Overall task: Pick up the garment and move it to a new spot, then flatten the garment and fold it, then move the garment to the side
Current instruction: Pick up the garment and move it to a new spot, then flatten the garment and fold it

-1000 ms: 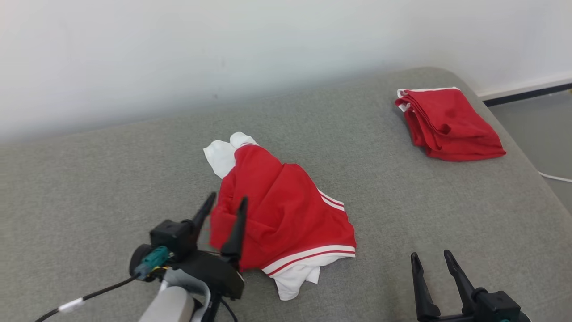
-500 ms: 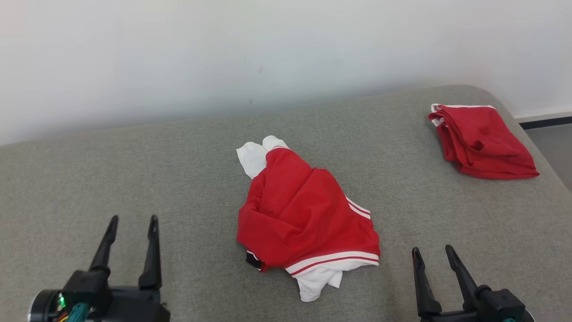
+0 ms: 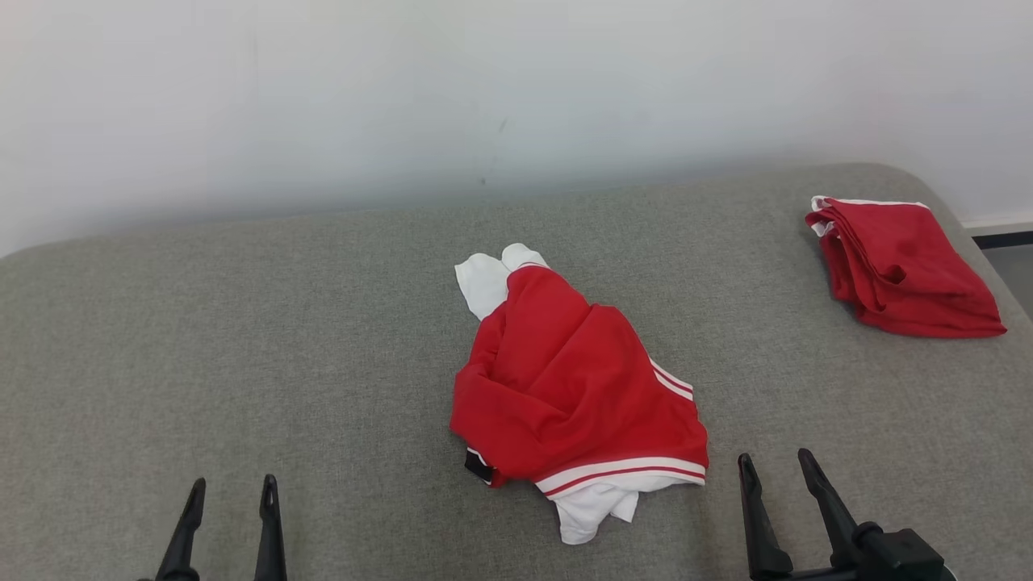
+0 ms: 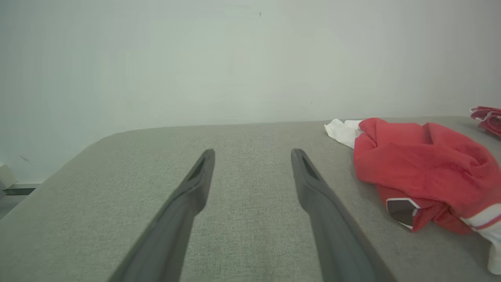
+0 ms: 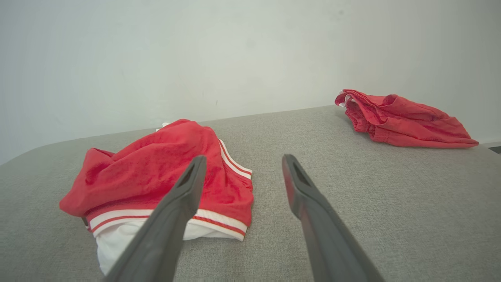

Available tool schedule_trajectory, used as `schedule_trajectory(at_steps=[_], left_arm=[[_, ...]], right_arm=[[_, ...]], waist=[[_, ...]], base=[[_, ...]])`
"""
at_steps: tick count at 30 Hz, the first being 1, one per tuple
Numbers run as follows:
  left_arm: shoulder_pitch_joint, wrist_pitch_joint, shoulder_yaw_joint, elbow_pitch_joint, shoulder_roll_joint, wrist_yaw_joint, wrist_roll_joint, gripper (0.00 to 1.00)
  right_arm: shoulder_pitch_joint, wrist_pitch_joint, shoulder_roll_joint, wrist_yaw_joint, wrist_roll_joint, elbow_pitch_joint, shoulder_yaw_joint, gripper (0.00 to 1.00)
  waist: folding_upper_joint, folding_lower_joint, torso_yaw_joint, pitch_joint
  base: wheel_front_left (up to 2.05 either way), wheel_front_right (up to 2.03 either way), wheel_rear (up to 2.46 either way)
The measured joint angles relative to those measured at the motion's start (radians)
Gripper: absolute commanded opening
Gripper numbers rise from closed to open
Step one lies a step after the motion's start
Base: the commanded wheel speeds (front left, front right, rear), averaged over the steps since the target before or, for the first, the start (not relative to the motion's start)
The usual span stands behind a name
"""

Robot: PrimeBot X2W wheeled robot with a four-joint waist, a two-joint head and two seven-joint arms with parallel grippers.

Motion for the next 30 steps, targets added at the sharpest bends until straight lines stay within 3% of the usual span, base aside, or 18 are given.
schedule_trajectory(at_steps=[16, 30], left_arm=[[0.045, 0.000, 0.085, -0.022, -0.042, -0.041, 0.024, 1.00], [0.058, 0.000, 0.082, -0.002, -0.047, -0.052, 0.019, 1.00]], right_arm=[[0.005, 0.000, 0.000, 0.000, 0.009, 0.003, 0.017, 1.00], [0.007, 0.000, 0.000, 0.000, 0.012, 0.010, 0.020, 1.00]], waist=[[0.0000, 0.0000, 0.031, -0.008], [-0.0001, 0.0001, 0.039, -0.006]], base=[[0.00, 0.00, 0.00], [0.00, 0.00, 0.00]])
